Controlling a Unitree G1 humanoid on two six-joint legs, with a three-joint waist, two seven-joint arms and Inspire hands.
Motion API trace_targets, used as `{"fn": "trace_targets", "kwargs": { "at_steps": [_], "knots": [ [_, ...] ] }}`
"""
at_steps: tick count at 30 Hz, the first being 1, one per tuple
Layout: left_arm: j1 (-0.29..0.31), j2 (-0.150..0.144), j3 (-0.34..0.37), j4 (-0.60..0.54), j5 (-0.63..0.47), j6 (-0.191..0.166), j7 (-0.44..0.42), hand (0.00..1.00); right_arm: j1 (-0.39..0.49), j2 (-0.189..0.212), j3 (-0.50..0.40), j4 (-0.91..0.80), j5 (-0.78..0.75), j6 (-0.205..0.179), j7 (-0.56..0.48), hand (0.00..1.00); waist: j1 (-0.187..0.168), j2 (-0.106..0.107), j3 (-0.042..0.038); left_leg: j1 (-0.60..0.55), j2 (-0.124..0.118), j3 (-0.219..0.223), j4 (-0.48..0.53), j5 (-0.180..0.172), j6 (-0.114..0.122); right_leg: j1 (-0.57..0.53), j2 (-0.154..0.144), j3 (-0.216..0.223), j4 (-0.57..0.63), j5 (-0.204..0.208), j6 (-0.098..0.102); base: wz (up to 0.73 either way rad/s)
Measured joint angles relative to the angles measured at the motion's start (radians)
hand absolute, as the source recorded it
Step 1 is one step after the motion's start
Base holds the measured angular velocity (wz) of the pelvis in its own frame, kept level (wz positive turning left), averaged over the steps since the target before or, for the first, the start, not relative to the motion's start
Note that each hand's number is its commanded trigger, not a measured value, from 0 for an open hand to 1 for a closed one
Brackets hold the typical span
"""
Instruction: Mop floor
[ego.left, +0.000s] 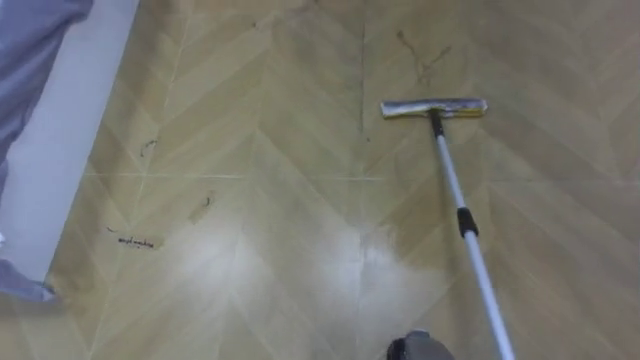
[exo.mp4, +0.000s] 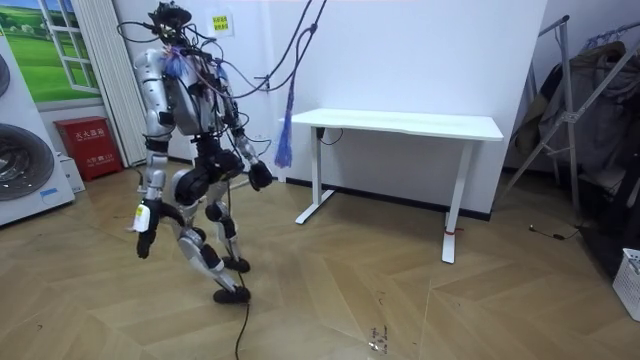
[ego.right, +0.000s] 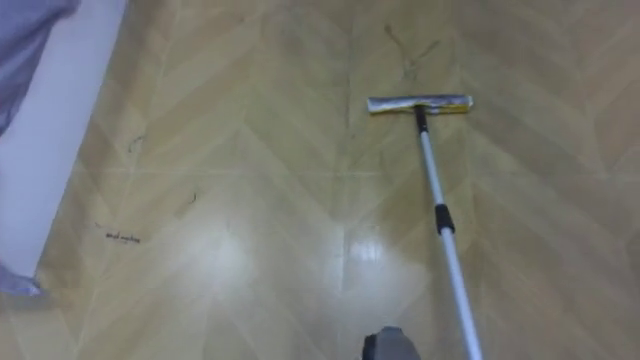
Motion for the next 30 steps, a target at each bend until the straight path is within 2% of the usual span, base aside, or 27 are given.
{"fn": "trace_targets", "kwargs": {
  "at_steps": [1,2,4,5,6,7,8,9,10,11,12,13,14,15,16,17,19,20,21,22,23,24,25,27,28,29,30],
  "knots": [
    [0.0,0.0,-0.001,-0.004,-0.002,0.0,0.001,0.0,-0.034,-0.012,0.006,-0.002,0.009,-0.002,-0.001,1.0,0.01,-0.008,0.0019,-0.025,0.001,-0.003,0.043,0.02,-0.003,-0.001,0.003,0.003,0.012,-0.012,-0.004,0.06],
    [-0.006,0.002,-0.001,-0.015,-0.002,0.0,0.001,0.0,-0.094,-0.024,0.026,-0.016,0.024,-0.012,-0.009,1.0,0.028,-0.022,0.0083,-0.084,0.003,-0.004,0.066,0.023,-0.008,0.0,0.008,0.003,0.024,-0.029,-0.01,0.09],
    [-0.01,0.007,-0.001,-0.036,0.001,0.0,-0.001,0.0,-0.153,-0.042,0.035,-0.045,0.052,-0.036,-0.01,1.0,0.062,-0.048,0.0111,-0.17,0.001,-0.003,-0.028,0.019,-0.001,0.006,0.017,0.004,0.019,-0.041,-0.017,0.04],
    [-0.006,0.011,0.002,-0.036,0.003,0.0,-0.005,0.0,-0.174,-0.045,0.033,-0.071,0.062,-0.054,-0.007,1.0,0.081,-0.063,0.0071,-0.191,0.0,-0.003,-0.161,0.025,0.0,0.022,0.02,0.003,0.01,-0.048,-0.027,0.0],
    [0.006,0.012,0.001,-0.036,0.003,0.0,-0.007,0.0,-0.179,-0.037,0.033,-0.087,0.083,-0.072,0.003,1.0,0.085,-0.066,0.0064,-0.192,0.0,-0.005,-0.311,0.043,-0.006,0.054,0.027,-0.003,-0.006,-0.064,-0.024,0.0],
    [0.012,0.012,0.002,-0.036,0.002,-0.001,-0.011,0.0,-0.177,-0.033,0.037,-0.089,0.097,-0.075,0.011,1.0,0.087,-0.069,0.0071,-0.192,-0.001,-0.003,-0.348,0.083,0.019,0.071,0.027,-0.005,-0.011,-0.076,-0.019,0.05],
    [0.022,0.012,0.002,-0.035,0.002,0.0,-0.026,0.0,-0.158,-0.023,0.039,-0.091,0.113,-0.075,0.033,1.0,0.086,-0.067,-0.0005,-0.179,-0.002,0.004,-0.374,0.123,0.045,0.103,0.026,-0.004,-0.028,-0.093,-0.006,0.1],
    [0.019,0.01,0.002,-0.035,0.003,-0.002,-0.043,0.0,-0.123,-0.025,0.039,-0.09,0.132,-0.075,0.044,1.0,0.083,-0.071,-0.0038,-0.16,-0.001,0.029,-0.378,0.121,0.069,0.123,0.015,-0.002,-0.042,-0.103,0.014,0.16],
    [0.021,0.009,0.0,-0.035,0.003,-0.003,-0.05,0.0,-0.101,-0.029,0.041,-0.088,0.137,-0.075,0.048,1.0,0.08,-0.072,-0.0043,-0.154,-0.002,0.042,-0.376,0.113,0.082,0.131,0.008,0.0,-0.044,-0.108,0.018,0.26],
    [0.01,0.0,0.003,-0.035,0.006,-0.008,-0.054,0.0,-0.049,-0.042,0.044,-0.07,0.139,-0.077,0.053,1.0,0.077,-0.07,-0.0044,-0.138,-0.022,0.052,-0.37,0.092,0.107,0.132,-0.013,0.014,-0.017,-0.116,0.026,0.25],
    [-0.001,-0.006,0.004,-0.037,0.025,-0.011,-0.055,0.0,0.005,-0.05,0.046,-0.051,0.137,-0.077,0.056,1.0,0.069,-0.067,-0.0064,-0.12,-0.045,0.056,-0.367,0.065,0.12,0.119,-0.029,0.023,0.044,-0.102,0.047,0.3],
    [-0.005,-0.008,0.008,-0.038,0.034,-0.016,-0.056,0.0,0.042,-0.052,0.046,-0.048,0.133,-0.078,0.052,1.0,0.06,-0.058,-0.0118,-0.112,-0.054,0.053,-0.363,0.049,0.126,0.113,-0.036,0.026,0.08,-0.087,0.058,0.24],
    [-0.006,-0.009,0.021,-0.036,0.045,-0.035,-0.058,0.0,0.113,-0.048,0.045,-0.047,0.13,-0.078,0.047,1.0,0.05,-0.039,-0.0193,-0.09,-0.058,0.048,-0.352,0.018,0.133,0.099,-0.035,0.034,0.146,-0.035,0.069,0.14],
    [-0.005,-0.007,0.028,-0.044,0.044,-0.047,-0.059,0.0,0.173,-0.034,0.045,-0.047,0.131,-0.078,0.042,1.0,0.037,-0.023,-0.0228,-0.061,-0.065,0.032,-0.355,-0.005,0.135,0.078,-0.036,0.039,0.214,0.021,0.071,0.07],
    [-0.004,-0.008,0.028,-0.049,0.041,-0.049,-0.057,0.0,0.2,-0.027,0.044,-0.047,0.133,-0.078,0.041,1.0,0.024,-0.01,-0.0261,-0.05,-0.069,0.019,-0.357,-0.016,0.136,0.07,-0.032,0.041,0.235,0.034,0.071,0.07],
    [-0.005,-0.009,0.025,-0.054,0.04,-0.055,-0.046,0.0,0.238,-0.008,0.042,-0.047,0.133,-0.078,0.029,1.0,0.008,0.006,-0.0278,-0.029,-0.073,0.01,-0.367,-0.026,0.139,0.036,-0.03,0.048,0.248,0.025,0.072,0.0],
    [-0.009,-0.012,0.021,-0.058,0.04,-0.066,-0.035,0.0,0.267,0.022,0.033,-0.047,0.133,-0.078,0.017,1.0,-0.012,0.011,-0.0241,0.003,-0.084,-0.002,-0.394,-0.029,0.136,-0.042,-0.031,0.057,0.201,0.009,0.069,-0.24],
    [-0.009,-0.017,0.021,-0.056,0.04,-0.068,-0.025,0.0,0.274,0.039,0.033,-0.047,0.132,-0.078,0.008,1.0,-0.018,0.014,-0.0199,0.024,-0.086,-0.014,-0.401,-0.03,0.135,-0.079,-0.031,0.054,0.1,0.012,0.065,-0.45],
    [-0.006,-0.023,0.021,-0.054,0.039,-0.066,-0.018,0.0,0.275,0.052,0.033,-0.047,0.128,-0.073,-0.001,1.0,-0.024,0.021,-0.0164,0.053,-0.089,-0.046,-0.412,-0.048,0.116,-0.085,-0.027,0.048,-0.031,0.031,0.054,-0.4],
    [-0.001,-0.025,0.021,-0.053,0.037,-0.065,-0.017,0.0,0.276,0.06,0.033,-0.047,0.12,-0.068,-0.004,1.0,-0.032,0.017,-0.0132,0.067,-0.089,-0.061,-0.417,-0.068,0.108,-0.085,-0.028,0.045,-0.092,0.051,0.054,-0.17],
    [0.0,-0.025,0.021,-0.046,0.035,-0.062,-0.015,0.0,0.276,0.074,0.019,-0.062,0.097,-0.054,-0.009,1.0,-0.038,0.021,-0.0129,0.087,-0.085,-0.07,-0.402,-0.107,0.095,-0.08,-0.027,0.035,-0.123,0.1,0.05,-0.09],
    [0.003,-0.026,0.021,-0.036,0.008,-0.058,-0.01,0.0,0.271,0.079,0.004,-0.075,0.085,-0.041,-0.013,1.0,-0.03,0.028,-0.0151,0.093,-0.073,-0.073,-0.374,-0.128,0.071,-0.067,-0.028,0.01,-0.108,0.103,0.027,-0.08],
    [0.003,-0.026,0.021,-0.026,-0.013,-0.056,-0.009,0.0,0.258,0.079,0.005,-0.074,0.085,-0.038,-0.015,1.0,-0.032,0.032,-0.0151,0.091,-0.066,-0.07,-0.351,-0.133,0.062,-0.06,-0.027,0.0,-0.099,0.097,0.011,-0.03],
    [0.002,-0.022,0.022,0.002,-0.085,-0.043,0.0,0.0,0.172,0.064,-0.019,-0.055,0.052,-0.008,-0.024,1.0,-0.028,0.034,-0.0148,0.063,-0.042,-0.06,-0.211,-0.128,0.052,-0.04,-0.023,-0.023,-0.032,0.032,-0.006,0.2],
    [0.003,-0.022,0.021,0.007,-0.106,-0.036,0.002,0.0,0.136,0.054,-0.03,-0.043,0.037,0.0,-0.025,1.0,-0.026,0.034,-0.0141,0.049,-0.032,-0.052,-0.168,-0.12,0.038,-0.037,-0.022,-0.025,-0.014,0.01,-0.012,0.19],
    [0.004,-0.02,0.019,0.006,-0.135,-0.017,0.009,0.0,0.056,0.031,-0.039,-0.029,0.008,0.011,-0.037,1.0,-0.018,0.027,-0.0099,0.017,-0.022,-0.035,-0.079,-0.088,-0.001,-0.033,-0.02,-0.023,0.018,-0.026,-0.015,0.17],
    [0.004,-0.014,0.006,0.001,-0.158,-0.005,0.016,0.0,-0.02,0.01,-0.036,-0.035,0.006,0.012,-0.055,1.0,-0.006,0.019,-0.0048,-0.025,-0.015,-0.024,0.001,-0.04,-0.012,-0.031,-0.013,-0.011,0.039,-0.051,-0.016,0.19]
  ]
}}
